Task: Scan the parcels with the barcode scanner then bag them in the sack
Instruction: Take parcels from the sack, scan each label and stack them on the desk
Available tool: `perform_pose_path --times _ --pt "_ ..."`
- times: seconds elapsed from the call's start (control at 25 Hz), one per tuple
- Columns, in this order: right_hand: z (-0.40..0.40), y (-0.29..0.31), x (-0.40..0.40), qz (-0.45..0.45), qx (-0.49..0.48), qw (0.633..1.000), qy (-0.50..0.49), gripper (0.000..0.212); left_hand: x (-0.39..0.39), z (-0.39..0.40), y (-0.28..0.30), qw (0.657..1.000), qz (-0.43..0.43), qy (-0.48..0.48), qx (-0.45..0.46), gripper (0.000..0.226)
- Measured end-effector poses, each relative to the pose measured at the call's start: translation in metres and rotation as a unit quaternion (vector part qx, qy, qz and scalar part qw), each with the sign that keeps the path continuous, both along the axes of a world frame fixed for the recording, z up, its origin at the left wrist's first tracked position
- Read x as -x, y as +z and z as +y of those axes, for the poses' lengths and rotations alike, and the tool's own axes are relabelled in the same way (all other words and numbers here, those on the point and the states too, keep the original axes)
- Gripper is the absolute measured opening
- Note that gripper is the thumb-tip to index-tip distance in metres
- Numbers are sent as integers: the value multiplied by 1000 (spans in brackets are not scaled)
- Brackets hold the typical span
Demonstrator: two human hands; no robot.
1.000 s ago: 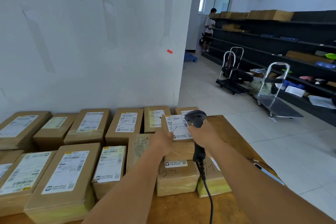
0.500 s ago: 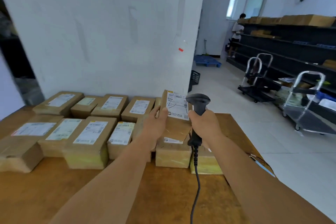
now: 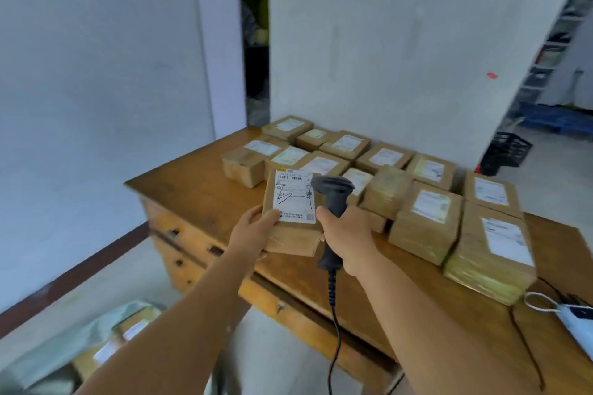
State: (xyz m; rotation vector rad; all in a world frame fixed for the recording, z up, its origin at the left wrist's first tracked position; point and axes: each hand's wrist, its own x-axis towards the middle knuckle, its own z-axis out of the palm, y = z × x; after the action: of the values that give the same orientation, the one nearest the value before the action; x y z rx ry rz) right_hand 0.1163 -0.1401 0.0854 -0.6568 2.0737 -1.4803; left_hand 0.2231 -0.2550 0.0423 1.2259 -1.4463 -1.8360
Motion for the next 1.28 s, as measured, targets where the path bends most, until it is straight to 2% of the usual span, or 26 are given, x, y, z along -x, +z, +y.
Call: perform_pose_path --times 0.16,0.28,0.44,0.52,0.64,0.76,0.84,0.92,1.0,1.12,1.28 --pt "-47 -33 -70 -19 -23 995 91 28 -93 -25 -30 997 3 77 -26 76" --pt "-85 -61 -126 -14 -48 988 147 34 -159 -44 -62 989 2 135 -56 65" --pt "-131 -105 -200 -11 -103 972 211 30 -238 -73 -117 974 -25 196 -108 70" --pt "-151 -131 -229 -15 -136 962 237 34 -271 -85 -146 966 -35 217 -137 61" --pt "-181 -177 -266 -17 -173 949 262 35 -309 -105 -201 950 -81 246 -172 47" --pt "-205 -231 -286 -27 -205 945 252 39 -332 -124 -262 937 -174 249 -174 55" --pt "-218 -272 -291 -27 -220 945 242 35 -342 -138 -304 928 -258 223 -147 62" --pt "-230 -310 -292 -22 -236 942 237 30 -347 -153 -350 914 -366 151 -88 68" --pt "-240 -349 -291 -19 -247 942 227 35 -345 -170 -395 894 -442 68 -16 69" --pt "-252 -405 -290 -12 -269 938 218 35 -336 -194 -461 872 -480 -34 89 71" --pt "-261 -468 -288 -21 -285 935 208 23 -322 -216 -539 821 -519 -138 195 74"
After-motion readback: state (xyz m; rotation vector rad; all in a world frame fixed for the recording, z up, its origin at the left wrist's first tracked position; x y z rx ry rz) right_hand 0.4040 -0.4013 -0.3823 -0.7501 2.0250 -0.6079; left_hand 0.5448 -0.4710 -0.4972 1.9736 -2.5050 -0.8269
